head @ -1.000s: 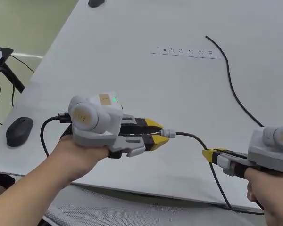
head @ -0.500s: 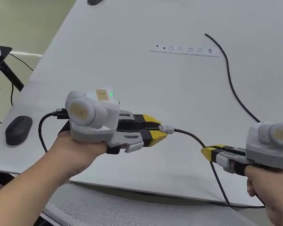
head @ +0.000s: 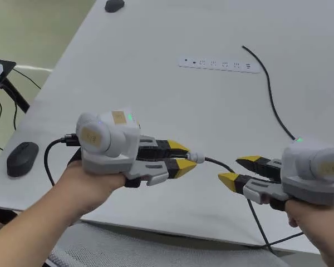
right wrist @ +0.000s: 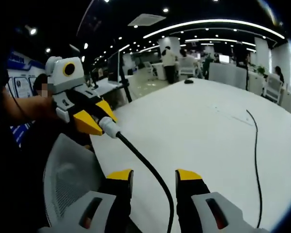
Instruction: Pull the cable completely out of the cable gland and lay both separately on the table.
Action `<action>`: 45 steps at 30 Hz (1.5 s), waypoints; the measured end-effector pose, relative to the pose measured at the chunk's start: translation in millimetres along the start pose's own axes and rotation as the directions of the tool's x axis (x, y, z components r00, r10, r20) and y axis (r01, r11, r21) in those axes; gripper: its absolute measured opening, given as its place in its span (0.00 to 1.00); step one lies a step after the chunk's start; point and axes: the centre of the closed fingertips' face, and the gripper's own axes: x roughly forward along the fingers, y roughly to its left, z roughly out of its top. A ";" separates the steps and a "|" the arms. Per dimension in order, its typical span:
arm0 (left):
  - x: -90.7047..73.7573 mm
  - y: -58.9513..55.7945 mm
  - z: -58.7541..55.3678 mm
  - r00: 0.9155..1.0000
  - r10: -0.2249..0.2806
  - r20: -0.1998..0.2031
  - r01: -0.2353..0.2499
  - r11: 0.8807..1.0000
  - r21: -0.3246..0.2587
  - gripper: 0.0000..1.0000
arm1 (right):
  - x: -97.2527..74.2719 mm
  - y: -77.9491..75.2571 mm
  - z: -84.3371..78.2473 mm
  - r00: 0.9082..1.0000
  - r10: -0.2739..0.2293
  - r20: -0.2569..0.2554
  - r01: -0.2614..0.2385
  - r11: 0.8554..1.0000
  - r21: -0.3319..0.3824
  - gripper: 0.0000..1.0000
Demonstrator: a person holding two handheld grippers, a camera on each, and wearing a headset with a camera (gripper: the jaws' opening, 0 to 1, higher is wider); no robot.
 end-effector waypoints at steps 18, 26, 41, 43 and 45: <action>-4.5 -0.5 -5.2 1.000 -0.006 0.010 0.007 0.999 -0.035 0.15 | 15.5 40.2 30.8 0.998 0.069 -0.003 -0.064 0.912 -0.405 0.17; -4.1 -4.6 -7.5 1.000 -0.019 0.005 0.020 0.999 -0.046 0.15 | 18.2 41.6 29.3 0.998 0.056 -0.023 -0.060 0.877 -0.477 0.04; -7.4 -4.6 -3.6 1.000 0.000 0.008 0.001 0.999 -0.045 0.15 | 17.2 36.6 20.6 0.998 0.046 -0.047 -0.063 0.883 -0.466 0.00; -7.7 -4.7 -2.9 1.000 0.000 0.010 0.000 0.999 -0.043 0.15 | 15.0 33.4 17.0 0.998 0.041 -0.053 -0.061 0.887 -0.458 0.00; -7.7 -5.4 -2.9 1.000 0.000 0.011 0.001 0.999 -0.043 0.15 | 12.4 27.9 11.7 0.998 0.028 -0.061 -0.052 0.895 -0.443 0.00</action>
